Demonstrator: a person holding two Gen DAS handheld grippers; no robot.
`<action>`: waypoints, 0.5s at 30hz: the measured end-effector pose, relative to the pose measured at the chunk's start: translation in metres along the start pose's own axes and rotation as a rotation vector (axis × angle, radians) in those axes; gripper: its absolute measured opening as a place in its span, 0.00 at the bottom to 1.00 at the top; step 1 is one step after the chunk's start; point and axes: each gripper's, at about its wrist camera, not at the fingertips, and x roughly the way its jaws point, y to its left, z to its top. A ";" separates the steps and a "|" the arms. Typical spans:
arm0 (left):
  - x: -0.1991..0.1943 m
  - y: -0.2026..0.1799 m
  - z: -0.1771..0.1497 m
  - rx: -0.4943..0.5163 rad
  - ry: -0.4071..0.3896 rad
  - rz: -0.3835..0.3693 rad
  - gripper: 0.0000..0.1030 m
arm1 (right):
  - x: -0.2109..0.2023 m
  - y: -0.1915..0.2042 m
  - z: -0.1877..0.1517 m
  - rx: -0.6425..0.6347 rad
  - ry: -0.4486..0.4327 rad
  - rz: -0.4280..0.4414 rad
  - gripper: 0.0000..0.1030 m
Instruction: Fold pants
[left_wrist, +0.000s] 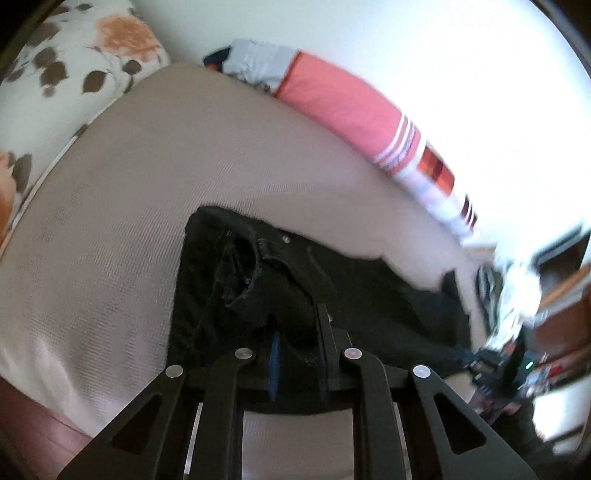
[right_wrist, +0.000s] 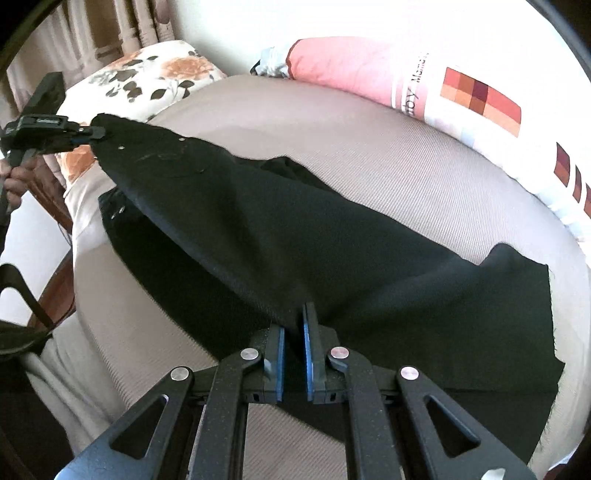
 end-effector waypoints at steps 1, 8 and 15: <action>0.007 0.005 -0.004 0.010 0.029 0.010 0.16 | 0.002 0.001 -0.002 0.000 0.010 0.007 0.07; 0.046 0.056 -0.039 -0.066 0.188 0.037 0.17 | 0.055 0.022 -0.029 -0.028 0.172 0.031 0.07; 0.053 0.030 -0.039 0.061 0.153 0.163 0.22 | 0.060 0.016 -0.029 0.017 0.195 0.064 0.07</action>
